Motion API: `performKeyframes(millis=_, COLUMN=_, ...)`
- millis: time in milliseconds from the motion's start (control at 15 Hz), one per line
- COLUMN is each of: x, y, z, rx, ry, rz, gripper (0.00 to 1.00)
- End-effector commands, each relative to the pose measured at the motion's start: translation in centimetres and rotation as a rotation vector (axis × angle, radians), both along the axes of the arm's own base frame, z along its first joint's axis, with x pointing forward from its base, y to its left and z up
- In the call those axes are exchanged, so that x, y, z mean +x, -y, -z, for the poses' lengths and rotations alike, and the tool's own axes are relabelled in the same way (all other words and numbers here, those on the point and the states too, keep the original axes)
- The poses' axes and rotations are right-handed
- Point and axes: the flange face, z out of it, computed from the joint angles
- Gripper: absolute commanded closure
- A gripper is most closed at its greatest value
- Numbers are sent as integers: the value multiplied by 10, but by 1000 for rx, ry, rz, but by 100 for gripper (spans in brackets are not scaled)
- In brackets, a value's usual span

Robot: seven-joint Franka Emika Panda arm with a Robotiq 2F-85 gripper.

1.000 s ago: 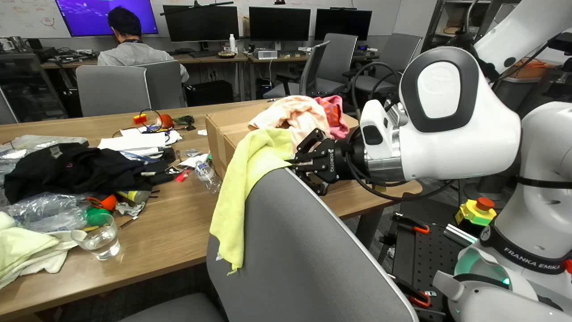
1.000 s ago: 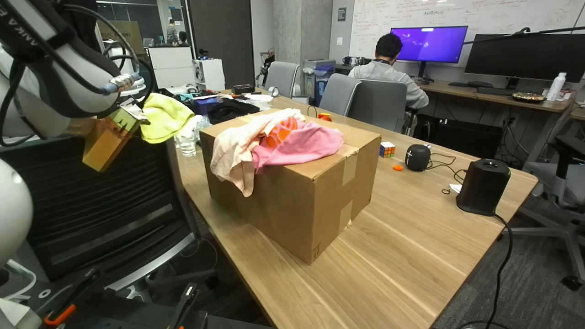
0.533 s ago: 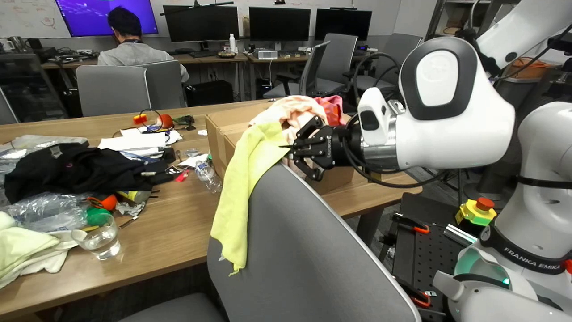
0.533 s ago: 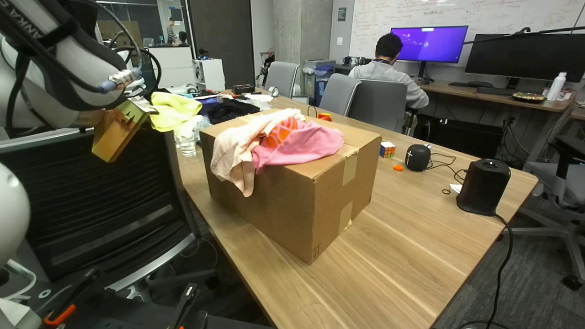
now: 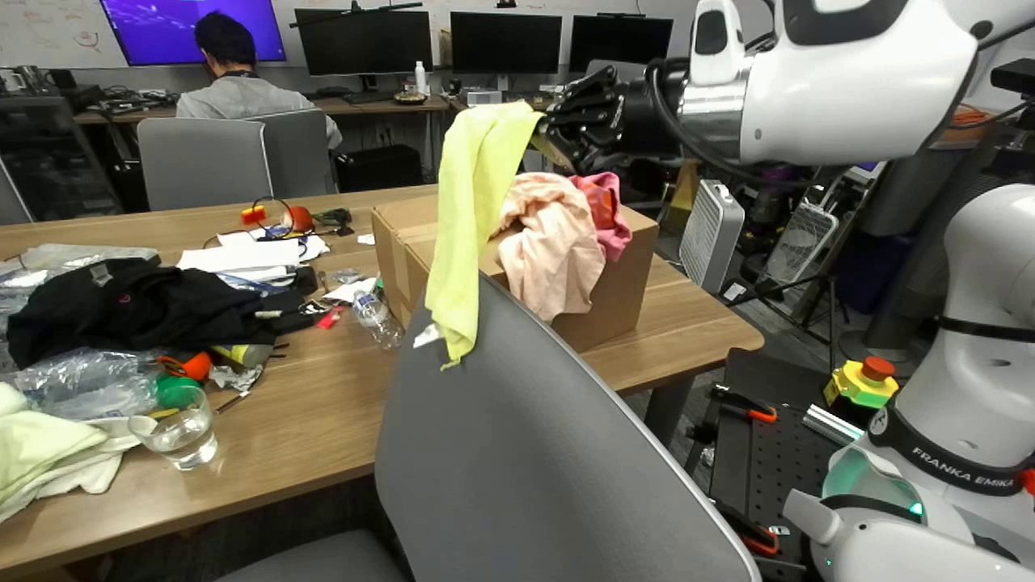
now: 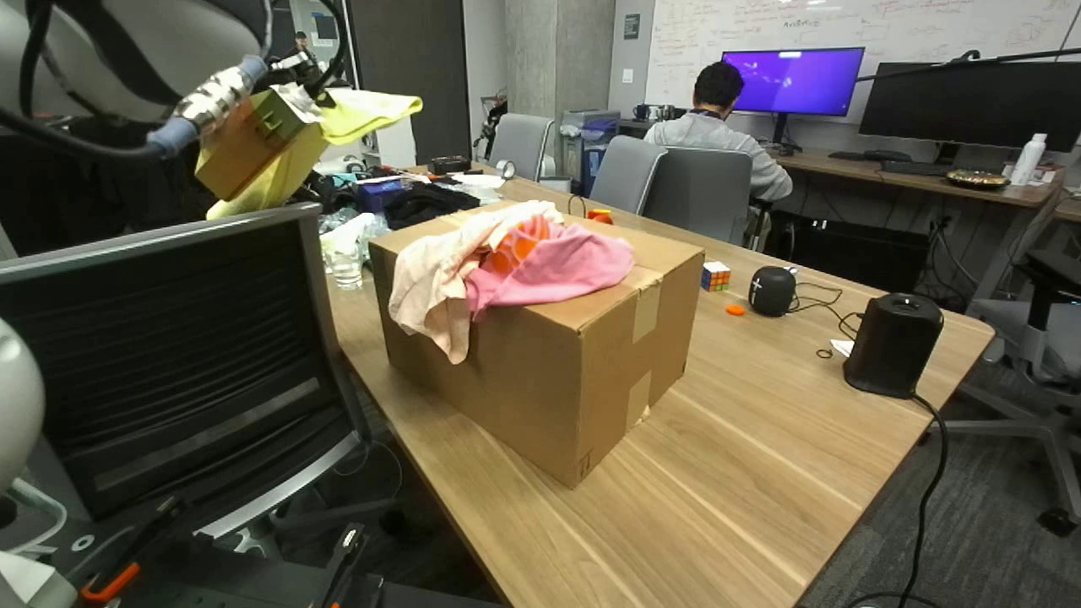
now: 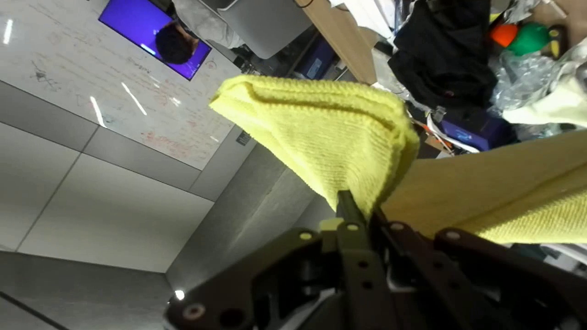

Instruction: Move the shirts from the chair to the box

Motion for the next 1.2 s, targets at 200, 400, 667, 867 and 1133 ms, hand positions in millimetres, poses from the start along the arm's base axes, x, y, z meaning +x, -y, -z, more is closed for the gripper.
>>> performKeyframes(millis=200, x=15, y=33, z=-54, rx=220, ry=-47, rz=52, gripper=96)
performKeyframes(millis=400, x=27, y=43, z=-64, rx=281, ry=-73, rz=92, gripper=96)
performKeyframes(millis=667, x=48, y=58, z=-72, rx=308, ry=-75, rz=175, gripper=96)
performKeyframes(millis=867, x=69, y=70, z=-79, rx=320, ry=-75, rz=243, gripper=96)
performKeyframes(millis=1133, x=97, y=91, z=-92, rx=334, ry=-60, rz=344, gripper=96)
